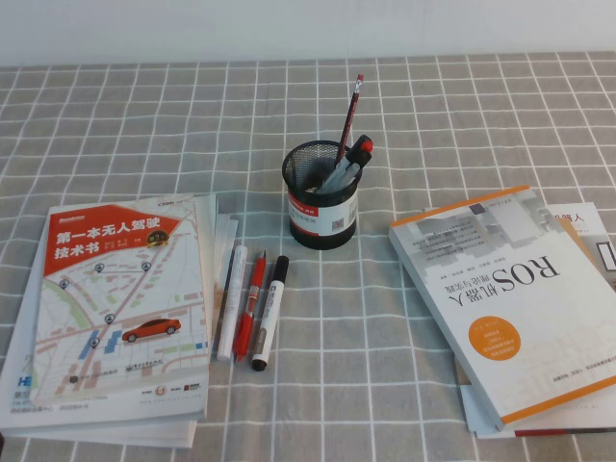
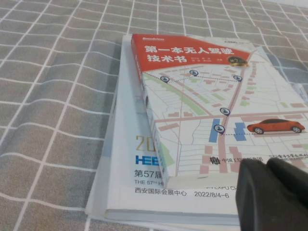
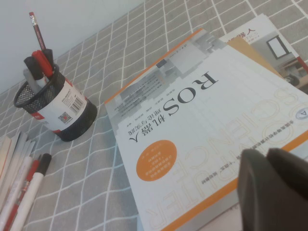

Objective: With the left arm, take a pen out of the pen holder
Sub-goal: 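Take a marker out of the pen holder and lay it on the table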

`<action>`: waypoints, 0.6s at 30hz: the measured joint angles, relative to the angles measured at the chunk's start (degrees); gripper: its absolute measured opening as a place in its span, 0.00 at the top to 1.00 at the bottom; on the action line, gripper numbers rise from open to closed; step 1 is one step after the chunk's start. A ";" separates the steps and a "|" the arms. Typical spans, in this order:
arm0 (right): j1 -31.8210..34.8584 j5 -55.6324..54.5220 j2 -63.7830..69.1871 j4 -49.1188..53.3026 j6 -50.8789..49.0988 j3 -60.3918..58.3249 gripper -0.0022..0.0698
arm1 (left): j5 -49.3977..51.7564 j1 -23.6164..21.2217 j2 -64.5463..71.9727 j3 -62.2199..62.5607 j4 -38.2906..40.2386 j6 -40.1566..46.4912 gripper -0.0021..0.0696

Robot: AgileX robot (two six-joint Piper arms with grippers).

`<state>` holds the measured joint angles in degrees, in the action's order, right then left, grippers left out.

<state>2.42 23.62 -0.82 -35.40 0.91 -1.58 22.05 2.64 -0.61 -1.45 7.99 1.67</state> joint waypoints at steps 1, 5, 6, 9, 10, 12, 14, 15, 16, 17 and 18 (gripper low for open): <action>0.00 0.00 0.00 0.00 0.00 0.00 0.99 | 0.00 0.00 0.00 0.00 0.00 0.00 0.97; 0.00 0.00 0.00 0.00 0.00 0.00 0.99 | 0.00 0.00 0.00 0.00 0.00 0.00 0.97; 0.00 0.00 0.00 0.00 0.00 0.00 0.99 | 0.00 0.00 0.00 0.00 0.00 0.00 0.97; 0.00 0.00 0.00 0.00 0.00 0.00 0.99 | 0.00 0.00 0.00 0.00 0.00 0.00 0.97; 0.00 0.00 0.00 0.00 0.00 0.00 0.99 | 0.00 0.00 0.00 0.00 0.00 0.00 0.97; 0.00 0.00 0.00 0.00 0.00 0.00 0.99 | 0.00 0.00 0.00 0.00 0.00 0.00 0.97; 0.00 0.00 0.00 0.00 0.00 0.00 0.99 | 0.00 0.00 0.00 0.00 0.00 0.00 0.97; 0.00 0.00 0.00 0.00 0.00 0.00 0.99 | 0.00 0.00 0.00 0.00 -0.12 0.00 0.97; 0.00 0.00 0.00 0.00 0.00 0.00 0.99 | 0.00 0.00 0.00 0.00 -0.57 0.00 0.97; 0.00 0.00 0.00 0.00 0.00 0.00 0.99 | 0.00 0.00 0.00 0.00 -1.03 0.00 0.97; 0.00 0.00 0.00 0.00 0.00 0.00 0.99 | 0.00 0.00 0.00 0.00 -1.80 0.00 0.97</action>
<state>2.42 23.62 -0.82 -35.40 0.91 -1.58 22.05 2.64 -0.61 -1.45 6.19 1.67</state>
